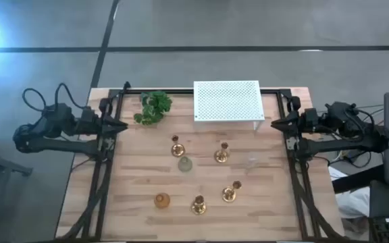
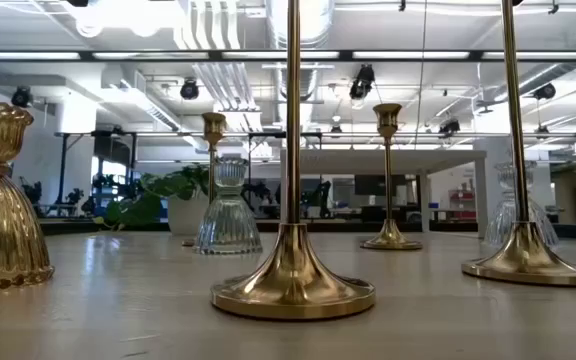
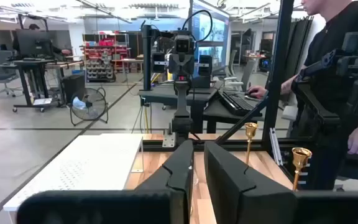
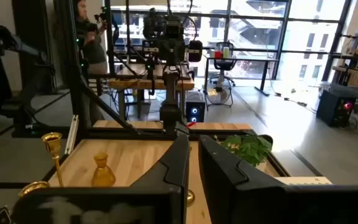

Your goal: Pick & Place candle stick holders

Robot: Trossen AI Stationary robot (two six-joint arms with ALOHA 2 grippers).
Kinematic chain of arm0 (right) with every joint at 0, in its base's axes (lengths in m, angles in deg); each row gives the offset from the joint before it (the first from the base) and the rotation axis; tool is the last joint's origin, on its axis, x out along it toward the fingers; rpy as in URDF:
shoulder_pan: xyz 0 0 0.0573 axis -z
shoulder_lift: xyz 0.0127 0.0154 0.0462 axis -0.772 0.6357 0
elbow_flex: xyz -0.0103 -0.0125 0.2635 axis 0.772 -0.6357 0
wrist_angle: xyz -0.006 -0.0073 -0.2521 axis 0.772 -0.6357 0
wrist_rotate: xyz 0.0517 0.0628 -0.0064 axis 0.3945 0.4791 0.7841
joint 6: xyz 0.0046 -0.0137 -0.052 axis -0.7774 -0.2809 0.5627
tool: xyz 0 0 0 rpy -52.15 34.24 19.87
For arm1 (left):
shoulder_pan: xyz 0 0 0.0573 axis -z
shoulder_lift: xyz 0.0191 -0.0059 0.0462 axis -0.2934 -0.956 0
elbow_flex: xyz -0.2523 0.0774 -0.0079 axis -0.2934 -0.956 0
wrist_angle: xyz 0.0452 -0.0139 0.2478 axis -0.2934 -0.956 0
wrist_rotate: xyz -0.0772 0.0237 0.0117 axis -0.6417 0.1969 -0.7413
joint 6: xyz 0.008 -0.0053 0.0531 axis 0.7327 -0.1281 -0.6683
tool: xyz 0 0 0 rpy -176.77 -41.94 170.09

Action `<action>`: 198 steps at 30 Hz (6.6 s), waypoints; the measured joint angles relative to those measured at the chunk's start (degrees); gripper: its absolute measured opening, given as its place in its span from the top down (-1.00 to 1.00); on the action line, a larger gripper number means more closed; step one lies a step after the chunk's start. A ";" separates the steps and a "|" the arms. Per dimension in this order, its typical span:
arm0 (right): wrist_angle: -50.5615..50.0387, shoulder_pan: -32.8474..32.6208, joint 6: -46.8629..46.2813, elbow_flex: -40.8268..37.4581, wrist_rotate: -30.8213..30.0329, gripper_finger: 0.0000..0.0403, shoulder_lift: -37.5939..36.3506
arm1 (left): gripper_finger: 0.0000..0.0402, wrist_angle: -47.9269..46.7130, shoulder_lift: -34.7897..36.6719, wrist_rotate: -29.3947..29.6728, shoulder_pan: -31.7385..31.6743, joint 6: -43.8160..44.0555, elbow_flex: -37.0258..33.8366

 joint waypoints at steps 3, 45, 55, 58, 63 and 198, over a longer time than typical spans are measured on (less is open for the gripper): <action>-0.02 0.01 0.00 0.00 -0.02 0.83 0.01 | 0.77 -0.02 -0.02 0.00 -0.01 0.00 0.00; 0.01 0.02 -0.02 -0.01 -0.02 0.83 0.02 | 0.77 0.00 0.00 0.00 0.00 0.00 0.00; 6.44 0.02 -3.37 0.00 -0.13 0.83 0.09 | 0.77 -0.01 -0.01 0.00 0.00 0.00 0.00; 10.85 0.02 -6.88 0.00 -0.32 0.83 0.77 | 0.77 -0.02 -0.02 0.00 0.00 0.00 0.00; 18.68 0.01 -13.12 0.00 -0.37 0.83 2.62 | 0.77 0.21 -0.18 2.34 0.02 -0.41 0.00; -41.46 -13.41 -79.26 5.38 -12.39 0.05 38.92 | 0.44 22.43 13.36 31.84 3.58 8.39 -23.26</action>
